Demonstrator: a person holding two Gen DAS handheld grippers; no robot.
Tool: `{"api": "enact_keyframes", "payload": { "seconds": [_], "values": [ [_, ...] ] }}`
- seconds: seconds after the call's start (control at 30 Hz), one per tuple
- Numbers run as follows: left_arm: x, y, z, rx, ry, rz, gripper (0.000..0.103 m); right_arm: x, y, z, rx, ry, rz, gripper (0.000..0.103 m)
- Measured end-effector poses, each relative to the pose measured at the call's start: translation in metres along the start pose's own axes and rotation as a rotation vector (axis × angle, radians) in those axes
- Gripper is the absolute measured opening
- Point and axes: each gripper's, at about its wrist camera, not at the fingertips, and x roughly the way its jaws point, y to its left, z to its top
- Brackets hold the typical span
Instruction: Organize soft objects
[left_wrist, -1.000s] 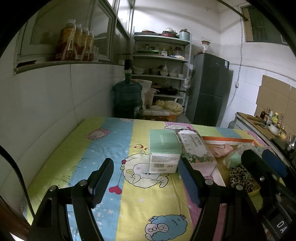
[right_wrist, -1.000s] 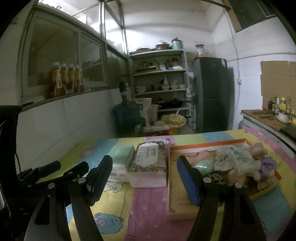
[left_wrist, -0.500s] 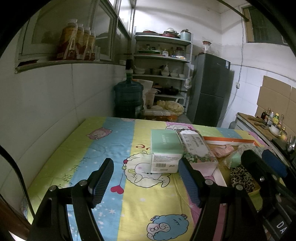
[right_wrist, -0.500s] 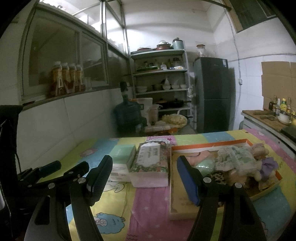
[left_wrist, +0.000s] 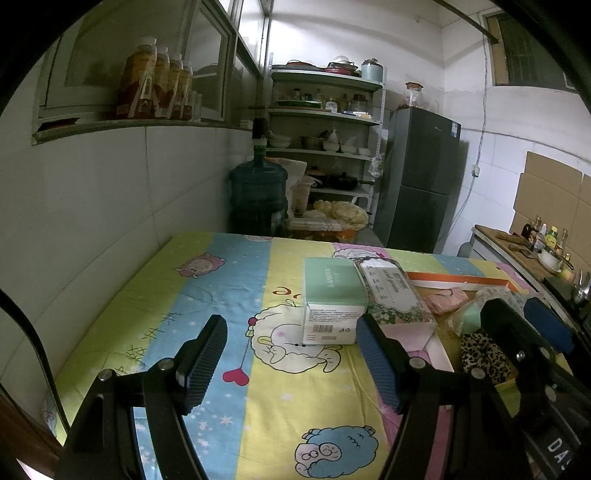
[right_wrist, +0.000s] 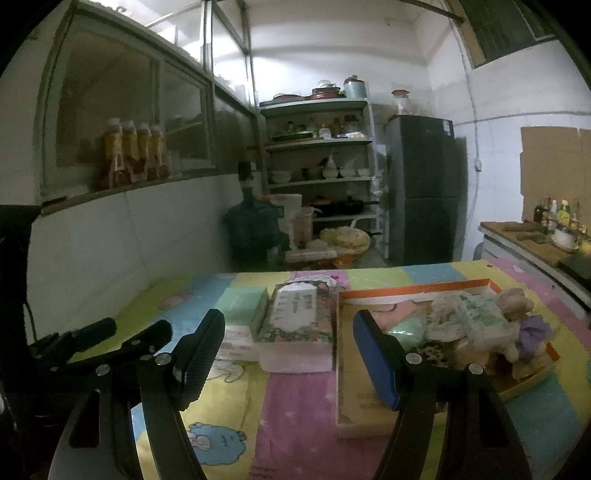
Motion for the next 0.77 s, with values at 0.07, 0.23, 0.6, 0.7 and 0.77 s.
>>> {"api": "enact_keyframes", "payload": {
  "seconds": [0.07, 0.23, 0.6, 0.7, 0.77],
  "values": [
    [0.0000, -0.0001, 0.0000, 0.000, 0.000, 0.000, 0.072, -0.0004, 0.0008, -0.0016, -0.002, 0.001, -0.008, 0.074],
    [-0.0003, -0.0001, 0.0000, -0.001, 0.000, 0.001, 0.072, -0.0013, 0.0024, -0.0019, -0.004, 0.003, -0.011, 0.074],
    [-0.0011, 0.0062, 0.0001, -0.005, -0.009, 0.004, 0.072, -0.0051, 0.0007, 0.0021, -0.005, -0.002, -0.007, 0.074],
    [-0.0042, 0.0034, 0.0006, -0.009, -0.013, 0.007, 0.072, -0.0061, 0.0001, 0.0018, -0.006, -0.004, -0.007, 0.074],
    [-0.0060, 0.0022, 0.0006, -0.010, -0.015, 0.006, 0.072, -0.0075, -0.0003, 0.0022, -0.007, -0.005, -0.006, 0.074]
  ]
}}
